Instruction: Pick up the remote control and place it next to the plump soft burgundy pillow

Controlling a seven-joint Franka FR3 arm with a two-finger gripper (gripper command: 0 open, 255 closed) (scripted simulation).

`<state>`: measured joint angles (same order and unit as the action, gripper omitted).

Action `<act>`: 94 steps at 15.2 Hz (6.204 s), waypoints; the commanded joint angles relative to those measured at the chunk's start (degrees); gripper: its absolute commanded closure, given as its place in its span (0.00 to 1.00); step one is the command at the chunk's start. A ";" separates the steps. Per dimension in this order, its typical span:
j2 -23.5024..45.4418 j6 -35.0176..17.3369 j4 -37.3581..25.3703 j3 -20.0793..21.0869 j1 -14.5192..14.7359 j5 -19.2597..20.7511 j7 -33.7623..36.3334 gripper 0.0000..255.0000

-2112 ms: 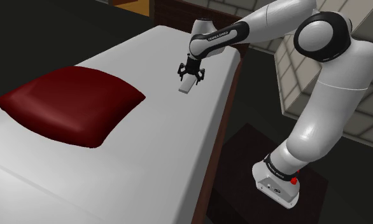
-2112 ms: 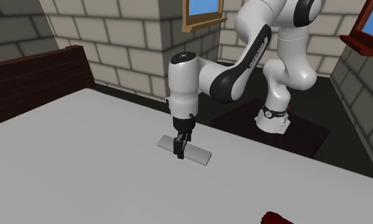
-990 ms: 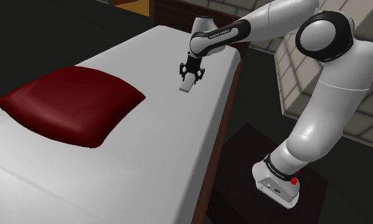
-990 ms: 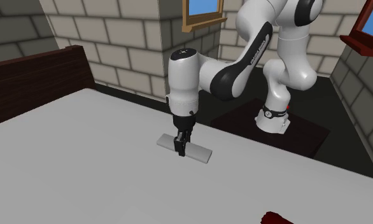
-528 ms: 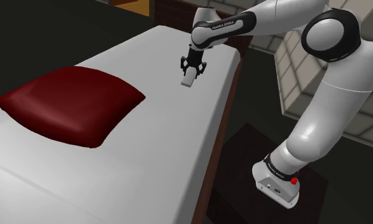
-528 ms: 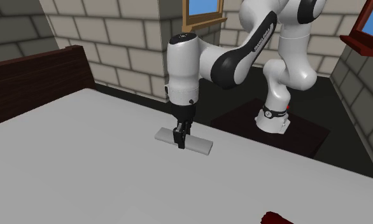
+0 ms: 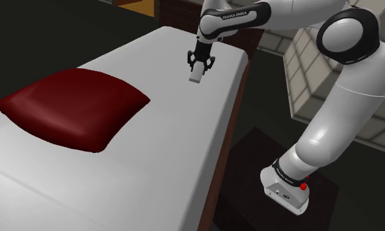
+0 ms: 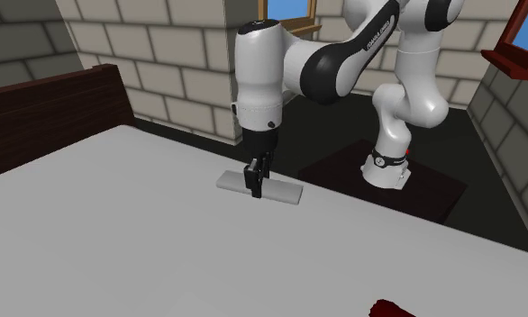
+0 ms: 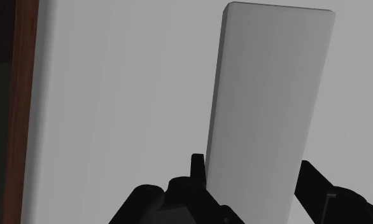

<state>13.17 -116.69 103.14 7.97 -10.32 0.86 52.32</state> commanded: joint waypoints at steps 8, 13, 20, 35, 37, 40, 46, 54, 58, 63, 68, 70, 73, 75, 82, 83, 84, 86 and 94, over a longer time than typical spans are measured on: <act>-1.75 6.38 -4.65 0.07 -0.05 -0.28 -0.12 1.00; -2.26 10.07 -7.83 0.10 -0.05 -0.36 -0.13 1.00; -4.87 11.61 -6.83 1.56 1.92 -0.49 3.31 1.00; -9.87 9.83 -0.29 10.20 12.10 -0.60 22.18 1.00; -9.59 9.86 -0.59 11.46 13.52 -0.38 24.91 1.00; -8.73 10.02 -1.56 13.34 15.72 0.13 29.10 1.00; -5.36 10.85 -5.42 16.87 20.52 1.99 37.75 1.00; 2.60 13.56 -14.98 20.48 28.48 6.45 49.42 1.00; 8.09 15.97 -22.13 21.48 33.54 9.37 54.87 1.00; 9.33 13.49 -20.72 21.46 34.39 10.07 56.09 1.00; 9.62 9.79 -17.23 21.28 34.10 10.32 56.34 1.00; 9.83 8.35 -15.97 21.19 34.02 10.48 56.47 1.00; 10.25 6.25 -14.22 21.04 33.96 10.77 56.68 1.00; 10.59 4.87 -13.14 20.93 33.94 11.00 56.84 1.00; 12.16 0.23 -9.87 20.42 34.03 12.00 57.50 1.00; 12.42 -0.41 -9.46 20.33 34.06 12.17 57.61 1.00; 12.70 -1.04 -9.07 20.24 34.09 12.34 57.72 1.00; 13.29 -2.30 -8.34 20.05 34.17 12.70 57.94 1.00; 14.92 -5.34 -6.76 19.51 34.45 13.68 58.55 1.00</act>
<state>28.00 -121.95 96.36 27.56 24.16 14.49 110.84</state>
